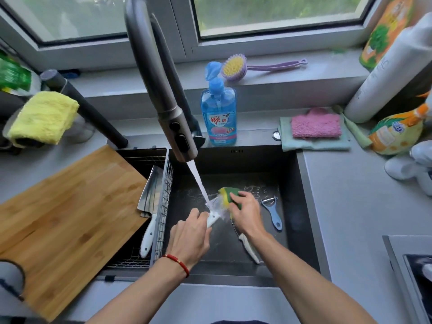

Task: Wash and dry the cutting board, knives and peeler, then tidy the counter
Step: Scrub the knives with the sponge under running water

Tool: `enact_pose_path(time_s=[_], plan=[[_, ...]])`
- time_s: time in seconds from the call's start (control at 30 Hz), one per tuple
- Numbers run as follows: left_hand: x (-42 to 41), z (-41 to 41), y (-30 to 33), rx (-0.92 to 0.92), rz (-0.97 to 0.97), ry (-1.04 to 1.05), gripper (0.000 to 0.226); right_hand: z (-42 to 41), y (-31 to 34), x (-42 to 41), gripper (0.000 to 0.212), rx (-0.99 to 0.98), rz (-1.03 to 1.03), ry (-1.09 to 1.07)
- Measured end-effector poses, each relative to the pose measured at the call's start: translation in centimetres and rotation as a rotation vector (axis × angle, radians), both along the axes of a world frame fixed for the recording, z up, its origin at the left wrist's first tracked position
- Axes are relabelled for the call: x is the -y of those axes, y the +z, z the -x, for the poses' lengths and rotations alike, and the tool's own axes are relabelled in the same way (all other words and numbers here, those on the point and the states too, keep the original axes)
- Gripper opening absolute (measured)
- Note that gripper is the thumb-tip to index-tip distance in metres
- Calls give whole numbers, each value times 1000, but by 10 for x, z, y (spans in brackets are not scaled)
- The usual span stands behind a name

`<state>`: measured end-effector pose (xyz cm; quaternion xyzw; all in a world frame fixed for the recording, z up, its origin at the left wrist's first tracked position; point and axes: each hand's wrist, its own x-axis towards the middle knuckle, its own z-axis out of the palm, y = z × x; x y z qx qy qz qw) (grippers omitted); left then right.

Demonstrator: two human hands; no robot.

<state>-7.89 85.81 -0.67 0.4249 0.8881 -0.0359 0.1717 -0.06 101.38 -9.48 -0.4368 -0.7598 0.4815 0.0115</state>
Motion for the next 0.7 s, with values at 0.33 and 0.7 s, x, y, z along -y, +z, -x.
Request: enact_pose_path(time_s=[0.33, 0.7], plan=[[2, 13, 16, 25, -38, -86, 39, -5, -3, 6, 37, -47, -23, -1], [-3, 18, 18, 18, 26, -170, 37, -3, -4, 1, 36, -109, 11, 29]])
